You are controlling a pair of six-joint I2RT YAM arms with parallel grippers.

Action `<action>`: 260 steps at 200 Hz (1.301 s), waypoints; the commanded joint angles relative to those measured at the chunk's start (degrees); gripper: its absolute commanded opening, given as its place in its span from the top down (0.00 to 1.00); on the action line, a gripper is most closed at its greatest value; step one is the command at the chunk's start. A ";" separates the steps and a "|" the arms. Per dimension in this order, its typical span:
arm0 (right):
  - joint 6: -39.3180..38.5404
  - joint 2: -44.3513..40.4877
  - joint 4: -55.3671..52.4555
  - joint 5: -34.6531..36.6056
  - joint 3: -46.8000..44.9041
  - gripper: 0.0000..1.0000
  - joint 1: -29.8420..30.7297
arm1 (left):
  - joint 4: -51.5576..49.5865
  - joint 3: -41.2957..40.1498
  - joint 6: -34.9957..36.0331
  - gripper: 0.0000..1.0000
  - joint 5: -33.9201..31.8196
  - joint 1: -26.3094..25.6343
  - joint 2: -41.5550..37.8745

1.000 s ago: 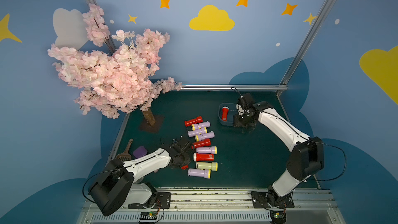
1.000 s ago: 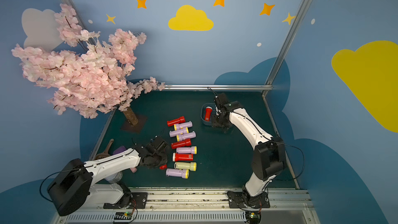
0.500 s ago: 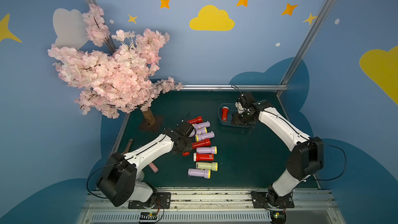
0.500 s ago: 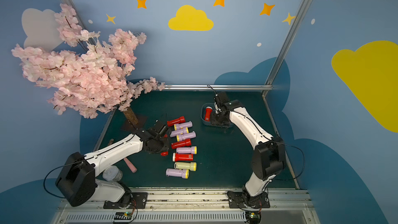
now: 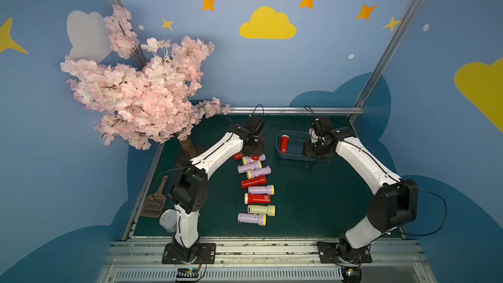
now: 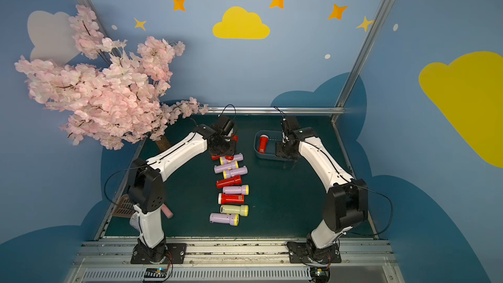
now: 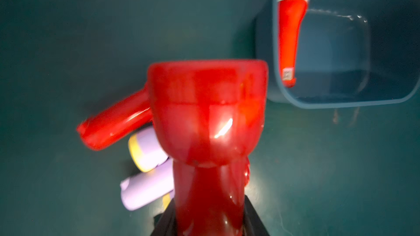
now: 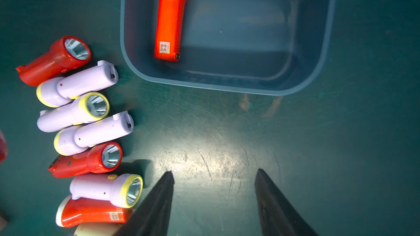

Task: Put the flashlights into the storage boxes
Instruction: Pick up the flashlight from the center of the board, then place the flashlight at the storage box.

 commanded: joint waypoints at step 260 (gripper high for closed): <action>0.50 -13.64 -7.09 1.99 -10.80 0.42 -2.94 | 13.66 42.94 -7.73 0.75 25.84 -3.79 39.63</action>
